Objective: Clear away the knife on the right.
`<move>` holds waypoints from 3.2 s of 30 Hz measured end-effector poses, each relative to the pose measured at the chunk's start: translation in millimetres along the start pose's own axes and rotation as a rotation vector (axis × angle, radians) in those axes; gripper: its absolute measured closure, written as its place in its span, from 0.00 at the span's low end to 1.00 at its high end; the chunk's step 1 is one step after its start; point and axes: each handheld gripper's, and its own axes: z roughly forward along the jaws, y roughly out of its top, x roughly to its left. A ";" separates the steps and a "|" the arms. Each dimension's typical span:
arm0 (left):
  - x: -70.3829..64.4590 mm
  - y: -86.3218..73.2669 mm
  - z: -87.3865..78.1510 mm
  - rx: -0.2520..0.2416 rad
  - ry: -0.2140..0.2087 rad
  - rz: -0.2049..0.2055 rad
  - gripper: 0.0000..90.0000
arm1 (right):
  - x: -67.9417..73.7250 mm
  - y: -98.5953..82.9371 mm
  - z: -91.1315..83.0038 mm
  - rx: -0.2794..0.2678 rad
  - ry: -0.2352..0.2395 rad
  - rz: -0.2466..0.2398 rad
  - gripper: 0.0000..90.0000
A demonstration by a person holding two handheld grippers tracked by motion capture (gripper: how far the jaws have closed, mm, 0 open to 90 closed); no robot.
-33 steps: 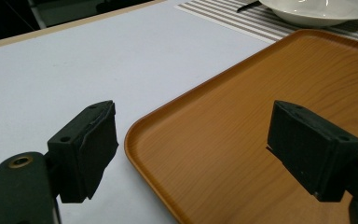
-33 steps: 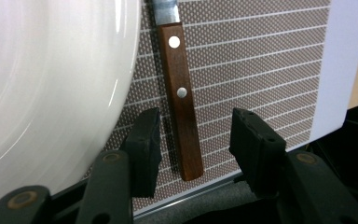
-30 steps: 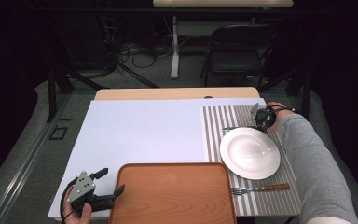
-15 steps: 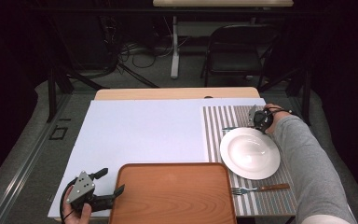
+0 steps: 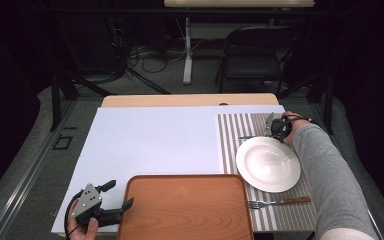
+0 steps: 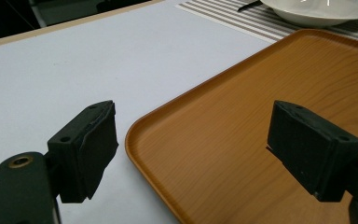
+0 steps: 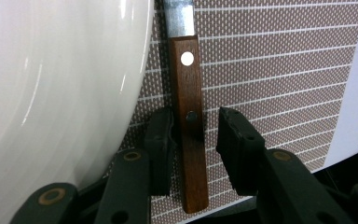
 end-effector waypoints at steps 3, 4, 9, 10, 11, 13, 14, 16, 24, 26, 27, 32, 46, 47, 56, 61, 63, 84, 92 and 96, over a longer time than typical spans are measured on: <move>-0.3 0.0 0.0 0.000 0.000 0.000 0.18 | 0.2 -0.2 0.6 -0.004 -0.005 0.001 0.73; -0.3 0.0 0.1 0.001 0.000 0.000 0.18 | 0.2 -0.2 0.8 -0.006 -0.006 0.002 0.74; -0.2 0.0 0.2 0.002 -0.001 0.000 0.18 | 0.0 0.1 0.9 -0.006 -0.001 0.002 0.76; -0.2 0.0 0.2 0.002 0.000 0.000 0.18 | -0.1 0.2 1.0 -0.006 0.004 0.002 0.77; -0.2 0.0 0.2 0.002 0.000 0.000 0.18 | 0.4 0.2 0.8 -0.002 0.007 0.008 0.77; -0.3 0.0 0.1 0.002 -0.001 0.001 0.18 | 0.2 0.0 1.2 -0.005 0.007 0.009 0.77; -0.4 0.0 0.1 0.001 -0.001 0.000 0.18 | 0.2 0.0 1.1 -0.005 0.006 0.008 0.76; -0.4 0.0 0.2 0.001 0.001 0.001 0.18 | 0.6 0.2 1.7 -0.009 0.001 0.000 0.76; -0.5 0.2 -0.2 0.005 -0.004 0.005 0.18 | 0.2 0.8 1.7 -0.003 0.011 -0.023 0.79; -0.5 0.2 -0.2 0.005 -0.005 0.004 0.18 | 0.6 1.0 2.0 -0.004 0.015 -0.025 0.80; -0.4 0.2 -0.1 0.006 -0.004 0.005 0.18 | 0.8 1.1 2.3 -0.007 0.013 -0.026 0.80; -0.5 0.1 0.1 0.005 -0.002 0.004 0.18 | 0.5 1.7 2.4 -0.003 0.012 -0.027 0.81; -0.2 -0.2 0.9 0.004 -0.005 0.000 0.18 | 0.0 2.7 2.3 0.005 0.024 -0.043 0.84; 0.1 -0.1 0.8 0.005 -0.005 0.001 0.18 | 0.0 2.7 2.3 0.005 0.023 -0.043 0.84; 0.2 -0.2 1.3 0.002 -0.005 -0.006 0.18 | 2.1 2.6 1.2 0.012 0.010 -0.041 0.84; 0.4 -0.2 1.2 0.001 -0.004 -0.005 0.18 | 2.1 2.7 0.9 0.012 0.006 -0.038 0.84; 0.5 -0.3 1.1 0.000 -0.004 -0.006 0.18 | 2.9 2.0 0.8 0.009 0.006 -0.025 0.84; 0.9 0.0 1.3 0.004 -0.005 -0.005 0.18 | 1.6 0.0 -3.6 -0.013 0.006 -0.002 0.85; 1.1 0.1 1.2 0.004 -0.004 -0.003 0.18 | 1.1 -2.0 -8.3 -0.053 -0.006 0.030 0.85; 1.1 0.2 1.0 0.003 -0.004 -0.003 0.18 | 0.2 -2.6 -12.1 -0.058 -0.004 0.037 0.85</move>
